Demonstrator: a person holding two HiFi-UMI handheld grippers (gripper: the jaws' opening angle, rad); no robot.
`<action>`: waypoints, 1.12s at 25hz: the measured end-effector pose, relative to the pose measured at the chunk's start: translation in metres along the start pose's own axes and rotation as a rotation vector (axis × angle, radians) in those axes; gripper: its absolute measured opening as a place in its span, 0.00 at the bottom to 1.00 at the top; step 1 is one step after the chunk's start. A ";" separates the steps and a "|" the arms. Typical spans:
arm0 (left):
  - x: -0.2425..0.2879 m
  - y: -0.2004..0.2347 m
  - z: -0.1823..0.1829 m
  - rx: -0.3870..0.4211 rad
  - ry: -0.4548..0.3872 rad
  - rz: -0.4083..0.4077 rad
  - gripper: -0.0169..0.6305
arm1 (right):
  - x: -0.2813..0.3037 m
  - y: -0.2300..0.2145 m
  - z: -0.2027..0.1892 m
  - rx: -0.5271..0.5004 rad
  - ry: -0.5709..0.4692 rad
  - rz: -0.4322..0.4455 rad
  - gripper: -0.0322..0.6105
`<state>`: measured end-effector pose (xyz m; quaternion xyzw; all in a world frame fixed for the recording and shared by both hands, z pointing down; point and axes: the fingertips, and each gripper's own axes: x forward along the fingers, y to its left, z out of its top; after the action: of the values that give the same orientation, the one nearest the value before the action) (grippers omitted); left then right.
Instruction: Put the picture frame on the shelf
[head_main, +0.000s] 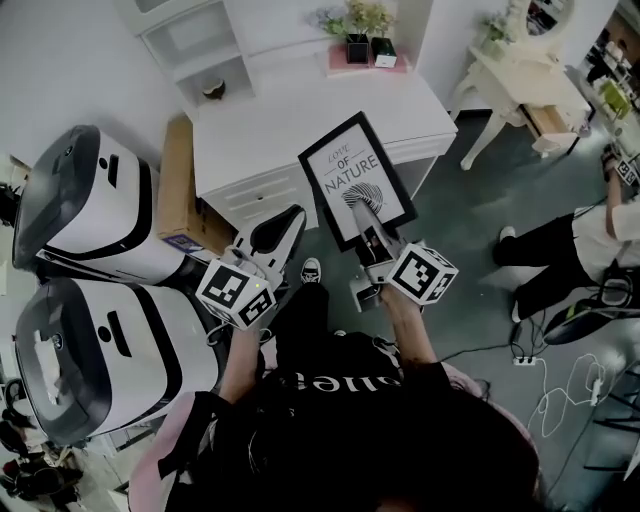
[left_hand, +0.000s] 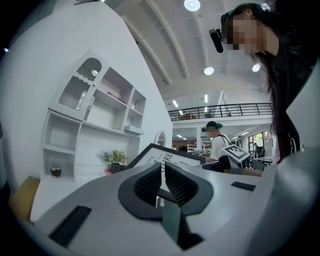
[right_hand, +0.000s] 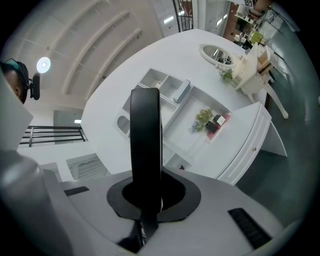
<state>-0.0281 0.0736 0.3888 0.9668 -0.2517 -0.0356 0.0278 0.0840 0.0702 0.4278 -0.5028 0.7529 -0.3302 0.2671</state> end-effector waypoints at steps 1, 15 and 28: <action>0.006 0.005 -0.001 0.000 0.001 -0.007 0.08 | 0.006 -0.004 0.002 -0.003 0.000 -0.003 0.13; 0.112 0.164 0.015 -0.005 -0.008 -0.124 0.08 | 0.177 -0.055 0.055 0.013 -0.052 -0.060 0.13; 0.178 0.278 0.026 -0.026 -0.029 -0.136 0.08 | 0.289 -0.087 0.092 -0.014 -0.060 -0.108 0.13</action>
<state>-0.0107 -0.2569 0.3734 0.9805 -0.1854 -0.0547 0.0343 0.1004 -0.2446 0.4152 -0.5543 0.7186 -0.3235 0.2677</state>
